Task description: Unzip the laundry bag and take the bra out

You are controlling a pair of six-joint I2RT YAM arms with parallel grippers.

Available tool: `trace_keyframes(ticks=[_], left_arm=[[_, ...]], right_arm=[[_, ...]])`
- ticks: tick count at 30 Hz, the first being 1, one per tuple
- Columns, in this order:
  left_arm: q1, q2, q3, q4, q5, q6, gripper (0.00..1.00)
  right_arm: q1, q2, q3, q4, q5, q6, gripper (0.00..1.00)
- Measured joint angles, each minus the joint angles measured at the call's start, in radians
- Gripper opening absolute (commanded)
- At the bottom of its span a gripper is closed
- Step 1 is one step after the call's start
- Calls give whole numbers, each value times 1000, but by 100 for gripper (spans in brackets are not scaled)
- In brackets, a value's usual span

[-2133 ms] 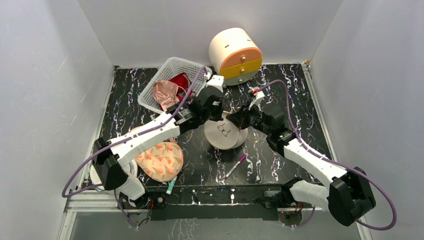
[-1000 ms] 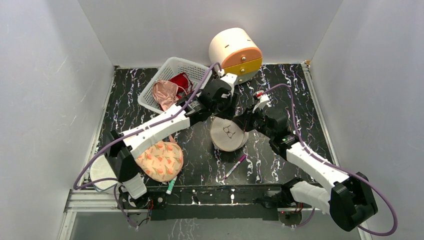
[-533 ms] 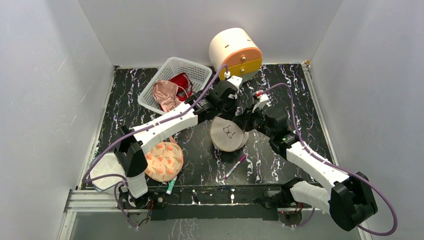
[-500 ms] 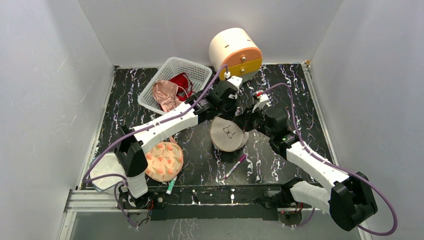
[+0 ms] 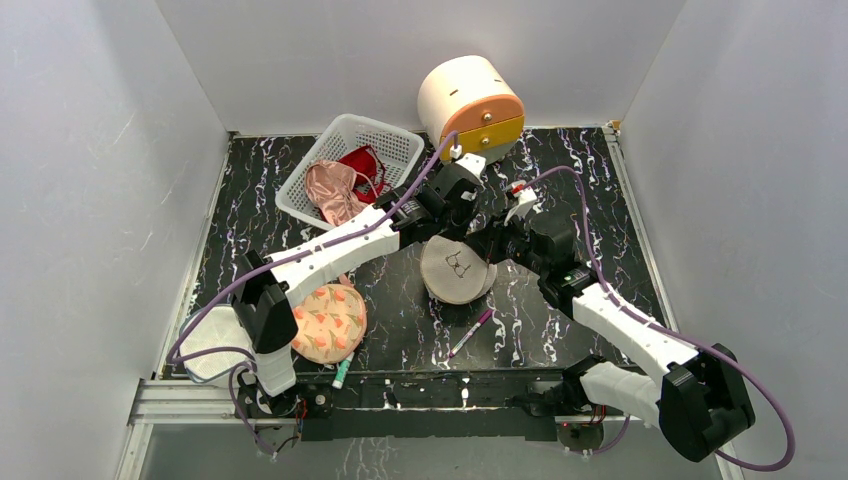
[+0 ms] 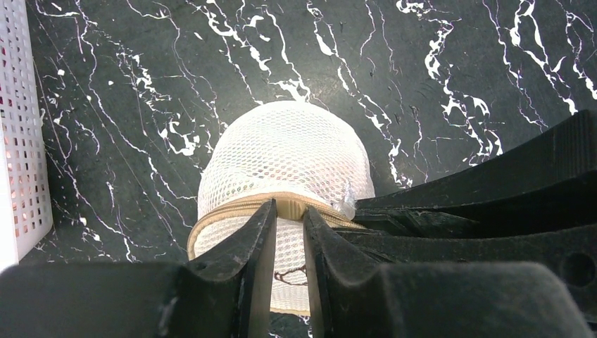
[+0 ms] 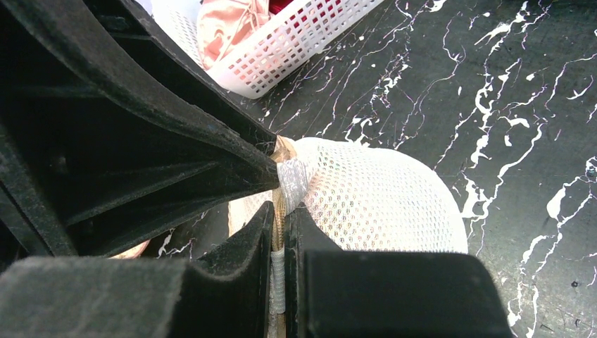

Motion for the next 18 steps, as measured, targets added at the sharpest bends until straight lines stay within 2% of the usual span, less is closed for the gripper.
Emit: trace_keyframes(ticks=[8, 18], left_arm=[[0, 0, 0, -15, -42, -8, 17], [1, 0, 0, -35, -55, -14, 22]], right_arm=[[0, 0, 0, 0, -3, 0, 0], [0, 0, 0, 1, -11, 0, 0]])
